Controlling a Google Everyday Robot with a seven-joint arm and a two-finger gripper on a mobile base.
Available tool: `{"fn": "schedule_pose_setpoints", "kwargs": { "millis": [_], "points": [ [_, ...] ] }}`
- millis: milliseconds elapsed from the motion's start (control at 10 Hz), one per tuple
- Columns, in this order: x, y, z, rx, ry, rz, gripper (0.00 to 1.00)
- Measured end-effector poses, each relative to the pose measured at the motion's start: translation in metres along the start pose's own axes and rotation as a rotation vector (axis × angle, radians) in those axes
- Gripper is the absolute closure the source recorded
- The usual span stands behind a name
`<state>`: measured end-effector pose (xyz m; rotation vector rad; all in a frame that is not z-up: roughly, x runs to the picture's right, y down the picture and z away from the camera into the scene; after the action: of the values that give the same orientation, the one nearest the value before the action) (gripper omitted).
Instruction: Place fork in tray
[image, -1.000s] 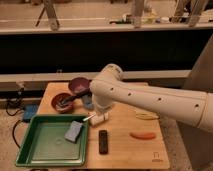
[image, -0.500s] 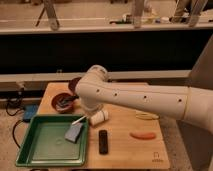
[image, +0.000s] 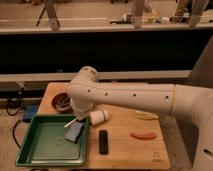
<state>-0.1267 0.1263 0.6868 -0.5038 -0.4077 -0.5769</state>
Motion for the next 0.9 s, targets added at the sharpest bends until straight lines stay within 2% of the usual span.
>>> {"fn": "schedule_pose_setpoints", "kwargs": {
  "millis": [500, 900],
  "points": [
    [-0.03, -0.013, 0.019, -0.006, -0.035, -0.051, 0.99],
    [-0.032, -0.018, 0.031, -0.001, -0.052, -0.072, 0.99]
  ]
}}
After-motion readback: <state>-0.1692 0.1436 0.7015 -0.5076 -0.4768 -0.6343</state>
